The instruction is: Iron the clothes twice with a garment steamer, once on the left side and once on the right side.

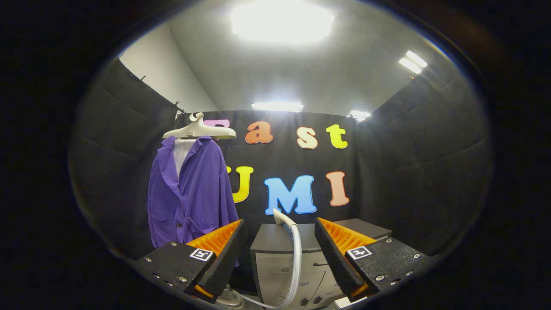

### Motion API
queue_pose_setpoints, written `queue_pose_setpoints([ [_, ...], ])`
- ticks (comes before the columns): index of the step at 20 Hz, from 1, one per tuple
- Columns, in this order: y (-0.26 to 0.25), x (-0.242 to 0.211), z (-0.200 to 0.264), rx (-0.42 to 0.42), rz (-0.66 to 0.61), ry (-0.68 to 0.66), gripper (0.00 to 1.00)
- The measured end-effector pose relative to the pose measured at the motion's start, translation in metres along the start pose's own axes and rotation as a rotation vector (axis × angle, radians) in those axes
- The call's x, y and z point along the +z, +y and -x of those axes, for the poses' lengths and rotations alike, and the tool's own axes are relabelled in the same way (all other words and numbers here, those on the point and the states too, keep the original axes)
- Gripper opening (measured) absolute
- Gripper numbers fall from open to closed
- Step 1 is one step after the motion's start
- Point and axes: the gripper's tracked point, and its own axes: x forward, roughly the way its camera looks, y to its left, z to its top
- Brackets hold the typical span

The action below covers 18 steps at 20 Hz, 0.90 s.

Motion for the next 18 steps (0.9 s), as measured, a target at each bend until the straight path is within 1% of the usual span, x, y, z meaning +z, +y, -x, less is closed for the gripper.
queue_pose_setpoints([
  [4,-0.017,-0.002,-0.054,0.041,-0.014,0.013,0.97],
  [9,-0.038,-0.005,-0.131,0.103,-0.106,0.033,0.96],
  [12,-0.052,-0.018,-0.173,0.129,-0.088,0.082,0.96],
  [14,-0.055,-0.027,-0.198,0.162,-0.085,0.119,0.96],
  [18,-0.058,-0.052,-0.25,0.251,-0.159,0.195,0.97],
])
